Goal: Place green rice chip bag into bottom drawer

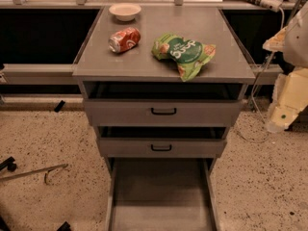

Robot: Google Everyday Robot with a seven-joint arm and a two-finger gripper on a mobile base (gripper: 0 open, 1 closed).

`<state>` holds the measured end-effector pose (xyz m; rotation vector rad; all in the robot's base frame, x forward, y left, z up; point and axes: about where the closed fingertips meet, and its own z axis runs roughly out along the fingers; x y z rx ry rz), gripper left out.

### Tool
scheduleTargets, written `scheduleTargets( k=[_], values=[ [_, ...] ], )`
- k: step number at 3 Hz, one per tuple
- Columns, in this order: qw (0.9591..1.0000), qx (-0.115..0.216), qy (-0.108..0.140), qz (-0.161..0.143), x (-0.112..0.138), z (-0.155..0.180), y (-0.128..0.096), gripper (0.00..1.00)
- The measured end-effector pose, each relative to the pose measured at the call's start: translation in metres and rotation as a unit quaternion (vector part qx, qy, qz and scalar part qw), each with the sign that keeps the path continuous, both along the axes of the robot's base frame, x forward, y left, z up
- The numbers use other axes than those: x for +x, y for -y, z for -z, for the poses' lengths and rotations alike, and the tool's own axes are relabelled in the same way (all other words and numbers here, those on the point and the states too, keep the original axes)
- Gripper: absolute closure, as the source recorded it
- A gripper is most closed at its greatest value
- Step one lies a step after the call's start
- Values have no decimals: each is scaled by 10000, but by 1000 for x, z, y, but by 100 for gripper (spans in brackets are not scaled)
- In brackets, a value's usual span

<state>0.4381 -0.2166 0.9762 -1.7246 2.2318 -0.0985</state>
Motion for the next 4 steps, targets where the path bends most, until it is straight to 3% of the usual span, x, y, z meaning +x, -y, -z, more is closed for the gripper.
scheduleTargets(
  k=[1,2,3,4],
  values=[
    [10000,0,1,0,0,0,0,0],
    [9998,10,146,-99,17,3,-11,0],
    [9977,188,519,-395,69,-6,-44,0],
    [9911,298,1069,-730,132,-33,-89,0]
  ],
)
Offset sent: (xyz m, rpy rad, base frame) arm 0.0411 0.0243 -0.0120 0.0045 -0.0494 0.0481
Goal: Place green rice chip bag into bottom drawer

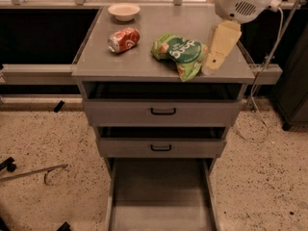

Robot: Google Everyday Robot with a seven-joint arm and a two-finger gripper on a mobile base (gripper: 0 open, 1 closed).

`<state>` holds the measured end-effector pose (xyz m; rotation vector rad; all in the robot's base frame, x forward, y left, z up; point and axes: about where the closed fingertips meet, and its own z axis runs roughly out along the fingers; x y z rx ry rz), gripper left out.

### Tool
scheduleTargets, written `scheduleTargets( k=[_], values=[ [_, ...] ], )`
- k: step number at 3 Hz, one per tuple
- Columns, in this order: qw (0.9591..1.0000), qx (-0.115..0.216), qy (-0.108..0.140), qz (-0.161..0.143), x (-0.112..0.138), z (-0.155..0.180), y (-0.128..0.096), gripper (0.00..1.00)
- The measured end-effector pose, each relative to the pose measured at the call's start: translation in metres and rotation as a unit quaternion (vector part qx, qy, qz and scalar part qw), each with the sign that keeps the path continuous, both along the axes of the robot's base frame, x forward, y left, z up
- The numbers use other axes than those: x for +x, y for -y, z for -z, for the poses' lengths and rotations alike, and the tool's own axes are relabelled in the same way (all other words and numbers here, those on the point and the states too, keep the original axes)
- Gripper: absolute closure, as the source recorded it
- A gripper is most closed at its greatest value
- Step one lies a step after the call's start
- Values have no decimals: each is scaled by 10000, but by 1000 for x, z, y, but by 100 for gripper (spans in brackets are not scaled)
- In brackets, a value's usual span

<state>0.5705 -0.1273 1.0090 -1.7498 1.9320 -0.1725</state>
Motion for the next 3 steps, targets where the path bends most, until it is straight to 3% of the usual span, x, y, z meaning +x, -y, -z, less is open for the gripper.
scheduleTargets(
  k=[1,2,3],
  values=[
    [10000,0,0,0,0,0,0,0],
    [10000,-45,51,27,20,7,-2,0],
    [9998,109,135,-12,67,16,-22,0]
  ],
)
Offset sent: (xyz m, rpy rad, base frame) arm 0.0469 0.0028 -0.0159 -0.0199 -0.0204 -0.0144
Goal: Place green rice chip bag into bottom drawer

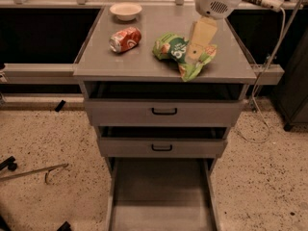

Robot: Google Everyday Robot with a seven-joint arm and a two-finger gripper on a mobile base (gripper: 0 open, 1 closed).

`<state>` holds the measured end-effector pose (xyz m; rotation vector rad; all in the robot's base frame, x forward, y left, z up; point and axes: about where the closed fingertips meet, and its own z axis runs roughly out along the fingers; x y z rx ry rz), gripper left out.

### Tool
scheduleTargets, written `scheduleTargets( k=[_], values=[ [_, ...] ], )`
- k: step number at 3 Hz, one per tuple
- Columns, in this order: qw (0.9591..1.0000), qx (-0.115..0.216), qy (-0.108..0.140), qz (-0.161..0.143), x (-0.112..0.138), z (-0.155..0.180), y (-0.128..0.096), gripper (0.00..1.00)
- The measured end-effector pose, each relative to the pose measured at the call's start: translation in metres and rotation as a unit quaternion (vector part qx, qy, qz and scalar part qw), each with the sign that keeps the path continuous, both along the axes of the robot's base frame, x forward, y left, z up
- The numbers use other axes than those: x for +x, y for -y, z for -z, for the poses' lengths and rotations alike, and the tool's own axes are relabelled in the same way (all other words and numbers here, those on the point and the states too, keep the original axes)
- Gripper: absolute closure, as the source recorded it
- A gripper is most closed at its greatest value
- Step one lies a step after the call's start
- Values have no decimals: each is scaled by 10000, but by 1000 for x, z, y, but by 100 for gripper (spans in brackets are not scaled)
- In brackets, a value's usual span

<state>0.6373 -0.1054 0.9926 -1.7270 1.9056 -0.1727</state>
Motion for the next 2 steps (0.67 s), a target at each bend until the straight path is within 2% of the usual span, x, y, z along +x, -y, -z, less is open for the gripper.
scheduleTargets(
  k=[1,2],
  values=[
    [9997,224,-53,114,43,22,-18,0],
    [9975,522,-263,391,72,54,-23,0]
  ],
)
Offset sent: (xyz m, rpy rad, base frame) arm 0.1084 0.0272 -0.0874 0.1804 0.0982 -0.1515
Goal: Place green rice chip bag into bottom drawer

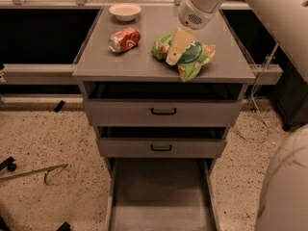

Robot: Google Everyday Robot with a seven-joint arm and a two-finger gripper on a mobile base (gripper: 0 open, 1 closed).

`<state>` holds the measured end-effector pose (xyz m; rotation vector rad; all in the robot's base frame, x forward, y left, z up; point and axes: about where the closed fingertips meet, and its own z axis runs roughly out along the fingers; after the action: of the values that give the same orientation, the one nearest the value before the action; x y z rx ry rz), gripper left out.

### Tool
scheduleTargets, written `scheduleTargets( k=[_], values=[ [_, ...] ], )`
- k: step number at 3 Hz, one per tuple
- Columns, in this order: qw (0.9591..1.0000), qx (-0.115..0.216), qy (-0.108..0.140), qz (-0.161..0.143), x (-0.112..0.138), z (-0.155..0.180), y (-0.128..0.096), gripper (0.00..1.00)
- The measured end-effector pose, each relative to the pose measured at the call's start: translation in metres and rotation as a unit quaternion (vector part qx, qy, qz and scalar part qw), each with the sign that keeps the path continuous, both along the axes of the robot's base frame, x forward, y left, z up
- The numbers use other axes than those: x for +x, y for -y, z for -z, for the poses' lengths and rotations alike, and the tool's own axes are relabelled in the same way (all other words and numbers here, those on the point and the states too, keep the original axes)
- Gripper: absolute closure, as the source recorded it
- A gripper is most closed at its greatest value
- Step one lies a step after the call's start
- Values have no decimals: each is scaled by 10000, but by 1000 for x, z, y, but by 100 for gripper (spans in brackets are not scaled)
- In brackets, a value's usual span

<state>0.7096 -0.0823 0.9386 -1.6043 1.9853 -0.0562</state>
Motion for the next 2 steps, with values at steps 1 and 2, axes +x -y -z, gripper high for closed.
scheduleTargets(
  k=[1,2],
  values=[
    [9987,327,-243,306,13,31,7,0],
    [9961,547,-457,523,19,57,18,0]
  ],
)
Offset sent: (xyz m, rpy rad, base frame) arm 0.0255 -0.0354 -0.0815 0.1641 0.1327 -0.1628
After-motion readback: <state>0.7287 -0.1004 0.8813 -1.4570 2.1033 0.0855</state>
